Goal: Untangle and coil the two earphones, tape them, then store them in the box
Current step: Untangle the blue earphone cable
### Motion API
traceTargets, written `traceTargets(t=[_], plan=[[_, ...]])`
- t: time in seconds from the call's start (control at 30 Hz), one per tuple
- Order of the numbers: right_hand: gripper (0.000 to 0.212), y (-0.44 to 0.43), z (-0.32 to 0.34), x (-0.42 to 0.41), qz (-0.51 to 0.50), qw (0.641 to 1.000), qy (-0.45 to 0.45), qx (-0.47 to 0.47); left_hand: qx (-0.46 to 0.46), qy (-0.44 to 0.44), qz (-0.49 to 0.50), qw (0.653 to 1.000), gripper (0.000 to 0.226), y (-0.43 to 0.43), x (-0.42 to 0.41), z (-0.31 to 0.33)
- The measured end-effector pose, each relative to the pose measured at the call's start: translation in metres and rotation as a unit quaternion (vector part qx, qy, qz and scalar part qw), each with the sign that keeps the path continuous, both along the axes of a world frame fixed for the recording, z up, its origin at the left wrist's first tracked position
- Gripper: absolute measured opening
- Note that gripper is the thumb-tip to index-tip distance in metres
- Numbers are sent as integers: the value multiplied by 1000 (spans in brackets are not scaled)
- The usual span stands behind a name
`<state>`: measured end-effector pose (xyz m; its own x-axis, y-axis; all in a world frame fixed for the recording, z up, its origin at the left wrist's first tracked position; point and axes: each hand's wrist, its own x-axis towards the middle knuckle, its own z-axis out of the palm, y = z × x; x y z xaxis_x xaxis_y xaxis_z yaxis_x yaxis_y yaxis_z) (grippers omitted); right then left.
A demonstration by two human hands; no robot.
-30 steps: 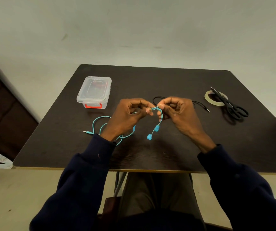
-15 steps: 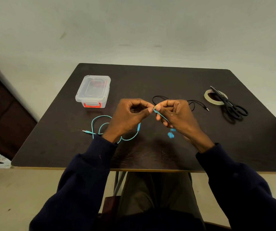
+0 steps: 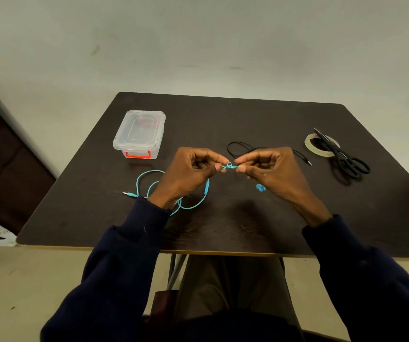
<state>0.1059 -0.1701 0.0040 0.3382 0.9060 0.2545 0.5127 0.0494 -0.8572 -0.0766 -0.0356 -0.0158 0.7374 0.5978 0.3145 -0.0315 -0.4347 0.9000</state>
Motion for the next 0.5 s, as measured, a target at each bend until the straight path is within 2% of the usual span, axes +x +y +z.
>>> traceTargets(t=[0.2,0.37,0.5], plan=[[3,1,-3,-5,-56,997,-45,26,-56,-22,26,998,17,-5,4,-5],[5,1,-2,-11,-74,989,-122,45,-39,-35,52,997,19,-10,8,-6],[6,2,-2,-13,-72,987,-141,39,-52,-63,71,994,17,-13,10,-7]])
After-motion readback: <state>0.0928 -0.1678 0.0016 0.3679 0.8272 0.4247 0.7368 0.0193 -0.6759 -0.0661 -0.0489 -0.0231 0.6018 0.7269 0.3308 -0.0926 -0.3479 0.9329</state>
